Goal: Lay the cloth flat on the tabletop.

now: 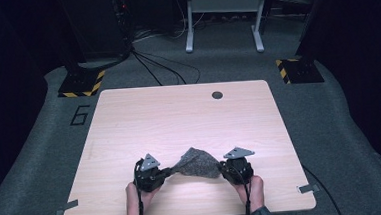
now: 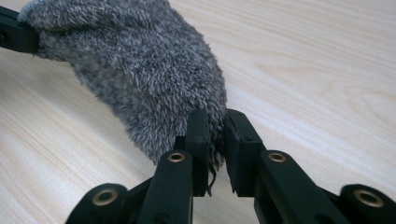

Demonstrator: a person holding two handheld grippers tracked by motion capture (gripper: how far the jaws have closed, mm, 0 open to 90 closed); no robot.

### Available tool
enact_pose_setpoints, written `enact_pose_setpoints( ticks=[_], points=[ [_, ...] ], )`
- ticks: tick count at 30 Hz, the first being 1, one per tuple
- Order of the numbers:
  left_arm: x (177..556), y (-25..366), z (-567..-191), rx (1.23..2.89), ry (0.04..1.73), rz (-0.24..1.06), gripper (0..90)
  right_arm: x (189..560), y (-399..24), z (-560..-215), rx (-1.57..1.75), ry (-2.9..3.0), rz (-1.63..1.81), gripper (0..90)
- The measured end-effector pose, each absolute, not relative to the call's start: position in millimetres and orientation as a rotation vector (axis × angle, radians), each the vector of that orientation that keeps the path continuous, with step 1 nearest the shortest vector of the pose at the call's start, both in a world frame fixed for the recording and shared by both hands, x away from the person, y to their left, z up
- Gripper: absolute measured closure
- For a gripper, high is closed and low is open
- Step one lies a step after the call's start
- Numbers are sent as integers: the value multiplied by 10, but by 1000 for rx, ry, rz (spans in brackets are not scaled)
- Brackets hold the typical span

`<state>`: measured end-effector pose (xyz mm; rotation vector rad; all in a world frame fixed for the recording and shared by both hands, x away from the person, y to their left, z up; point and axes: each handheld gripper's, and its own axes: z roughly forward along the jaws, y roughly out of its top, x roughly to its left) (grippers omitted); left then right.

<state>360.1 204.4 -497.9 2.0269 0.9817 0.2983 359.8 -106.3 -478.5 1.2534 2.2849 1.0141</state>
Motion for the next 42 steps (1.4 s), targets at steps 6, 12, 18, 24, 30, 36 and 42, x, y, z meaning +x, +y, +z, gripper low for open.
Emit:
enact_pose_setpoints(
  ticks=[6, 12, 18, 24, 30, 36, 42],
  points=[
    [3599, 2100, -4841, 1990, 975, 307, 871, 3579, -1066, -4648, 1213, 2259, 1031, 820],
    [3611, 2171, -4742, 2002, 968, 329, 871, 3541, -1058, -4519, 1207, 2257, 1051, 807],
    [3674, 2216, -4981, 2010, 1021, 139, 659, 3581, -1002, -4765, 1264, 2415, 950, 610],
    [3680, 2168, -5086, 2059, 1027, 109, 543, 3672, -1002, -4487, 1198, 2402, 1034, 474],
    [3686, 2125, -5142, 2084, 1011, 116, 651, 4060, -826, -4380, 1193, 2492, 1038, 448],
    [3692, 2131, -5161, 2083, 999, 112, 746, 4404, -653, -4619, 1254, 2608, 943, 479],
    [3695, 2136, -5161, 2081, 999, 127, 865, 4421, -576, -4699, 1252, 2663, 874, 727]
  ],
)
